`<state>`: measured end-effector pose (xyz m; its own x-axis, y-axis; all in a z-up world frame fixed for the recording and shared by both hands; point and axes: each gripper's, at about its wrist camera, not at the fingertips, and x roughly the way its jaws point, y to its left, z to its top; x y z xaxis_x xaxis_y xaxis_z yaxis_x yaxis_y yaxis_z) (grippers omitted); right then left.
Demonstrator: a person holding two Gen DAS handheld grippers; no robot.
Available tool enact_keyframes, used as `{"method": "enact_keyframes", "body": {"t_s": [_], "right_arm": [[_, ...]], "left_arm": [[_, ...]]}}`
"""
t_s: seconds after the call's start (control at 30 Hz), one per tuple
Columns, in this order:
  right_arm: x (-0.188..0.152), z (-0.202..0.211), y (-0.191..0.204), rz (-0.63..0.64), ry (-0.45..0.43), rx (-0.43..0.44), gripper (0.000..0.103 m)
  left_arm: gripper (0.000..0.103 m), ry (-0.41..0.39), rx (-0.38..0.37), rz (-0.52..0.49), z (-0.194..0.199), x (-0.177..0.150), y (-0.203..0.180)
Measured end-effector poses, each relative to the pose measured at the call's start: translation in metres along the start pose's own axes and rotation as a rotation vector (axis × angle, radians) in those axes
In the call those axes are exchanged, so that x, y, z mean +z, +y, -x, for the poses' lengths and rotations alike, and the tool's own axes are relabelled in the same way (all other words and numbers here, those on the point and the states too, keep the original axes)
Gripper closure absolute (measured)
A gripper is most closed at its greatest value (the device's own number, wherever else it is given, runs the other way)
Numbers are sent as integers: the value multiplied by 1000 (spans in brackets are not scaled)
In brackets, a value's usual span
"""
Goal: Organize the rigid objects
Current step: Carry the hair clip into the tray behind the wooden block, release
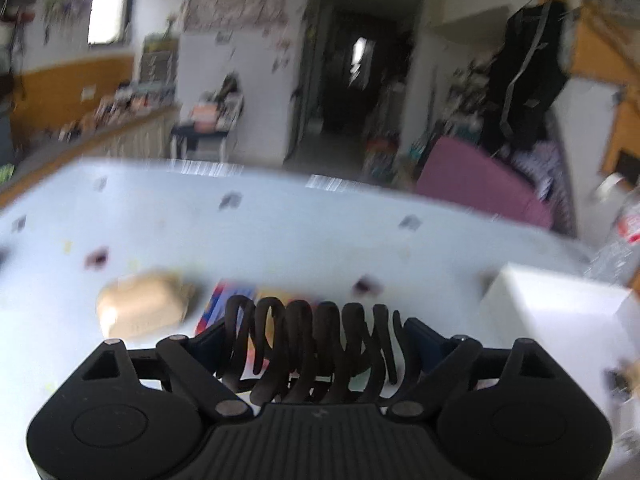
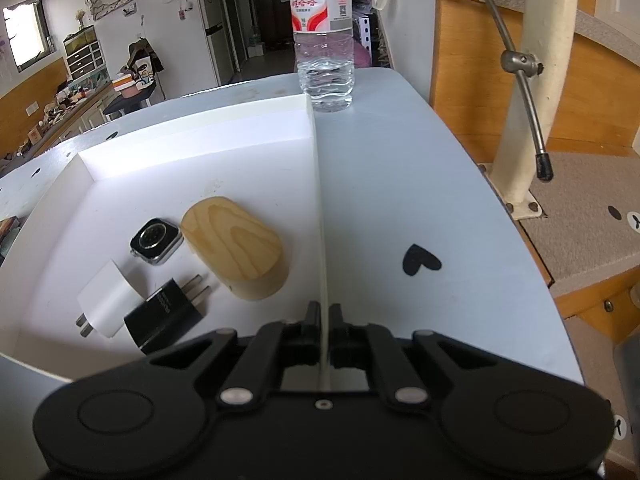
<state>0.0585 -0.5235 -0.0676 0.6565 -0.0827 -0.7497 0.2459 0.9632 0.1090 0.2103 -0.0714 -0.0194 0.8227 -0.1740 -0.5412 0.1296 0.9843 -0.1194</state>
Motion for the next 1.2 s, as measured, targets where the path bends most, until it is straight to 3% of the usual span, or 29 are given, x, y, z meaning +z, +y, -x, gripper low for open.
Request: {"method": "enact_keyframes", "body": {"t_s": [0.17,0.43,0.73,0.83,1.2], "right_arm": [[0,0,0,2,3,-2,99],[2,-1,1,2,9,-5,99],[3,-1,0,-12,16,-8,99],[4,-1,6,1,22,-37,98],[3,0,0,2,22,-2,99]], "left_arm": [[13,-80,-141,-95,28,35,-56],[13,-9,-321,-195,14,56,-171],[13,190,-367,-264,-40,20,-294],[13,228,-377,-242,-56,12,-315],[13,305,-343,-223,-98,-4,-372]]}}
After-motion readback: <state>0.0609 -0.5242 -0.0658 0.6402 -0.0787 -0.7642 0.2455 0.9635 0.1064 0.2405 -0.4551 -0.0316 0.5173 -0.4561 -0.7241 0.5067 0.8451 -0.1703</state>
